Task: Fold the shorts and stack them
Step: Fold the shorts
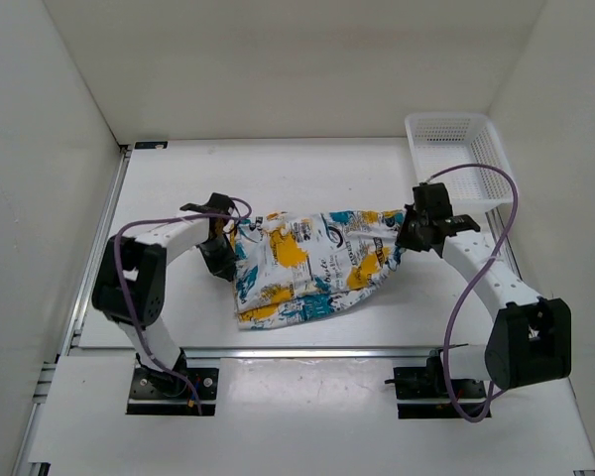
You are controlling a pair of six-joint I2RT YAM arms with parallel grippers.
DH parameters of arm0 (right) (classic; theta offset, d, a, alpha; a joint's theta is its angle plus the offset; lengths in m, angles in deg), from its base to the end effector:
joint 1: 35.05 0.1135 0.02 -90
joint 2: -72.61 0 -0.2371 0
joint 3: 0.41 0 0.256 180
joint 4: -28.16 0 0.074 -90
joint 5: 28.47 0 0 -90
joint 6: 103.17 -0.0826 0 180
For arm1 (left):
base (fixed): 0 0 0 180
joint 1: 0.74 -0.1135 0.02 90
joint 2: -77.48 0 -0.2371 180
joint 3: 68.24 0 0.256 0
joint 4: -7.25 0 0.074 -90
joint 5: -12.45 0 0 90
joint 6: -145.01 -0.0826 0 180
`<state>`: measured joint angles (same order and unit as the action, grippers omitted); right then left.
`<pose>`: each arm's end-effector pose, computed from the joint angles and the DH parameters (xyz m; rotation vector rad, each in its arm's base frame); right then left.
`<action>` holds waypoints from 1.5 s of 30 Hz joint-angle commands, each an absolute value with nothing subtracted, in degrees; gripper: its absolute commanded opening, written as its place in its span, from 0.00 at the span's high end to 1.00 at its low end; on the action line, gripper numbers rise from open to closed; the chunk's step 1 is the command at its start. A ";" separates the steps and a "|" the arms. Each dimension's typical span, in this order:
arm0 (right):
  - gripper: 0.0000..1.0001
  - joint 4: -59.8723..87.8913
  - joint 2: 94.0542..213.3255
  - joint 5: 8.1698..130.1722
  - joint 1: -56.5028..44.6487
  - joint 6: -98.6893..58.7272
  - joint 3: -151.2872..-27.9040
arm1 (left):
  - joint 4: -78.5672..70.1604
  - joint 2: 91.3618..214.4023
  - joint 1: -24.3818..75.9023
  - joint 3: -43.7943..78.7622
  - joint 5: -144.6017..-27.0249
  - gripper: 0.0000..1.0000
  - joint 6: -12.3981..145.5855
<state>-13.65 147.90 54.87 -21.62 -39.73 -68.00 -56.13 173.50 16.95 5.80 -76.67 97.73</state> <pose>0.3084 0.0638 0.1899 0.3302 2.4121 0.1739 0.2814 -0.0884 0.0974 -0.6648 2.9906 -0.0421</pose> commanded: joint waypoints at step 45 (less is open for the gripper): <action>0.23 -6.41 186.97 61.62 22.43 -38.83 -119.88 | -63.51 164.59 5.08 20.18 -78.61 0.76 92.20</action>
<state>-12.20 193.31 58.94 22.66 -40.21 -120.74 -60.13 171.41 7.56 14.79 -79.11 93.78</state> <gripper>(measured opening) 0.746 0.222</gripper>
